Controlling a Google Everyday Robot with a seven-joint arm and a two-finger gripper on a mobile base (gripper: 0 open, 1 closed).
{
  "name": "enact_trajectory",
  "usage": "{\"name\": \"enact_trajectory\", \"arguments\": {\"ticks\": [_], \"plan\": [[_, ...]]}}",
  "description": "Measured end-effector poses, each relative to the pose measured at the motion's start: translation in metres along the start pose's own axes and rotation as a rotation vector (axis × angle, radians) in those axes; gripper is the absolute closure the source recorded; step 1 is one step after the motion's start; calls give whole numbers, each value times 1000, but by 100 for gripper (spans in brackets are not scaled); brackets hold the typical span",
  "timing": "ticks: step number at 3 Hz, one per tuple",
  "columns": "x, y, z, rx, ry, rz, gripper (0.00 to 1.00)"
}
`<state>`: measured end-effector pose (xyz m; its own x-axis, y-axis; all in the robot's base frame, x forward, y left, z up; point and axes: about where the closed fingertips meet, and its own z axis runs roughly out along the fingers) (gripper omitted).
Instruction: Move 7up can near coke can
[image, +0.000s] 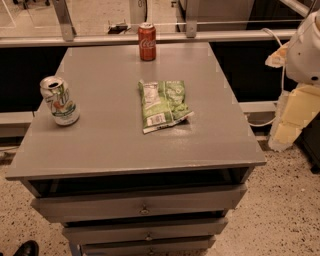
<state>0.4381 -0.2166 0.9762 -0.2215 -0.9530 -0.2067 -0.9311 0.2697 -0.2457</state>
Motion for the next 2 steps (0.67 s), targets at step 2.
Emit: {"name": "enact_trajectory", "arguments": {"ticks": [2], "plan": [[-20, 2, 6, -17, -78, 10, 0]]}}
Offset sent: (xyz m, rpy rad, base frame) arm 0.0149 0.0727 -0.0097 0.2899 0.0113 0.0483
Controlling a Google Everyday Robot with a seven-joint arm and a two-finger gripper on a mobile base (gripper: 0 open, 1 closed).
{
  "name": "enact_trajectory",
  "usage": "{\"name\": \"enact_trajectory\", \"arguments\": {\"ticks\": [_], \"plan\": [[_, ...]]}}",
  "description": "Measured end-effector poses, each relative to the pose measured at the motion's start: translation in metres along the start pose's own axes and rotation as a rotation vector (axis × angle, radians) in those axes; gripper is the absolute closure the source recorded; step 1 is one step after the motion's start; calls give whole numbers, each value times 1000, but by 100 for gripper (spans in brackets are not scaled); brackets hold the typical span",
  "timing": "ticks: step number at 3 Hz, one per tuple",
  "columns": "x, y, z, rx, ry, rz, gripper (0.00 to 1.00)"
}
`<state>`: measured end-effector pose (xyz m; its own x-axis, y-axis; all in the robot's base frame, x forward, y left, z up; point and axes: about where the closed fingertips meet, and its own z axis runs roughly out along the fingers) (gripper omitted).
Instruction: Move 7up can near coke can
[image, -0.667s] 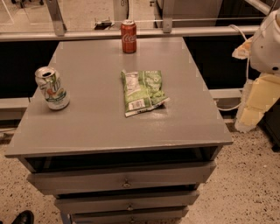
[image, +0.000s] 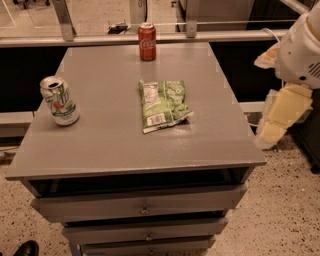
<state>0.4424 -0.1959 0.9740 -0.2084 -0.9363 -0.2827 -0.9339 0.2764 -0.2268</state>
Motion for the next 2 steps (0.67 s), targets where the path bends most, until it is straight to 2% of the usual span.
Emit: {"name": "enact_trajectory", "arguments": {"ticks": [1, 2], "plan": [[-58, -3, 12, -29, -190, 30, 0], [-139, 2, 29, -89, -443, 52, 0]]}}
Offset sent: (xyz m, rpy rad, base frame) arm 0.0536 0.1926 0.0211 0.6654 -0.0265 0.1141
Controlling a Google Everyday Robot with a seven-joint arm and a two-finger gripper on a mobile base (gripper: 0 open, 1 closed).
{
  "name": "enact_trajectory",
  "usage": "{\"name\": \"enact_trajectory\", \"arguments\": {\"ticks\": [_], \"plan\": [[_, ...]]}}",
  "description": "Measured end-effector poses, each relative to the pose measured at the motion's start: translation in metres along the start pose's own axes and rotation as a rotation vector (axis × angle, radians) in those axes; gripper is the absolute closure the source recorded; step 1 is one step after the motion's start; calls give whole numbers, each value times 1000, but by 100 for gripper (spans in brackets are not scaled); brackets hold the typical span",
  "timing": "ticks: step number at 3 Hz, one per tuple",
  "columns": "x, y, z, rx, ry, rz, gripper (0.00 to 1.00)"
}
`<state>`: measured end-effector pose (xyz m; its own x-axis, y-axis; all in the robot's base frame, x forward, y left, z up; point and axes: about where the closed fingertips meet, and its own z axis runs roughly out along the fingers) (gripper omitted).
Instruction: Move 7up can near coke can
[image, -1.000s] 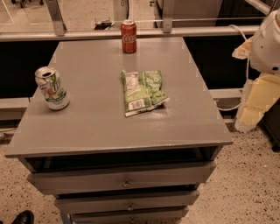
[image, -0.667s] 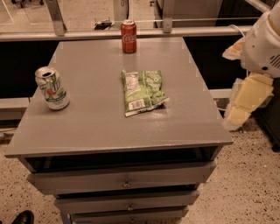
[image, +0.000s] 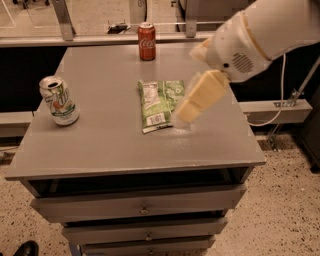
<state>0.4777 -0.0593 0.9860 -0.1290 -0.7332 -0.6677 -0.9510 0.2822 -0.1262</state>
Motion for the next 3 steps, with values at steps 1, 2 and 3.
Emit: {"name": "enact_trajectory", "arguments": {"ticks": [1, 2, 3], "plan": [[-44, 12, 39, -25, -155, 2, 0], [-44, 12, 39, -25, -152, 1, 0], [-48, 11, 50, -20, -181, -9, 0]]}}
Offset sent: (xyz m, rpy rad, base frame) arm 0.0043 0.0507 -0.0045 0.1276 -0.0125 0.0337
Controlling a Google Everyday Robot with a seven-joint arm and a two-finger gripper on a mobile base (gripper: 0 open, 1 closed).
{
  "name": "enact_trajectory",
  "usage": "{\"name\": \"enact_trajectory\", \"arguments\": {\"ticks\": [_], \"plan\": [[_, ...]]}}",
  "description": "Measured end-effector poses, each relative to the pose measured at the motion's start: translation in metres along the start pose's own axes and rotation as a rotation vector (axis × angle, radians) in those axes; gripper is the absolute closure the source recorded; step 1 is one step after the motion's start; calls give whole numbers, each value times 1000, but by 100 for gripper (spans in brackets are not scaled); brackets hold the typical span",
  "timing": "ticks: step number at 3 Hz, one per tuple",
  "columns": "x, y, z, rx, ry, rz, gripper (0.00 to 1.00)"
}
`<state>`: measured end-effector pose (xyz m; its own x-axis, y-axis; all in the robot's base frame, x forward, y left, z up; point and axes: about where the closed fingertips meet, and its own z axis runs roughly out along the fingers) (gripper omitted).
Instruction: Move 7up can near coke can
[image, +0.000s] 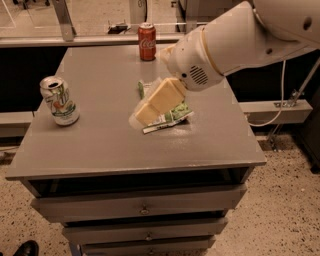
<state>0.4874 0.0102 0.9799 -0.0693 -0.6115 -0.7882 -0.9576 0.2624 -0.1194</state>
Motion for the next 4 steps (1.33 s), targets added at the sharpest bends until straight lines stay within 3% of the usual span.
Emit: {"name": "enact_trajectory", "arguments": {"ticks": [2, 3, 4], "plan": [[-17, -27, 90, -6, -178, 4, 0], [-43, -46, 151, -8, -294, 14, 0], [-62, -49, 187, -30, -352, 15, 0]]}}
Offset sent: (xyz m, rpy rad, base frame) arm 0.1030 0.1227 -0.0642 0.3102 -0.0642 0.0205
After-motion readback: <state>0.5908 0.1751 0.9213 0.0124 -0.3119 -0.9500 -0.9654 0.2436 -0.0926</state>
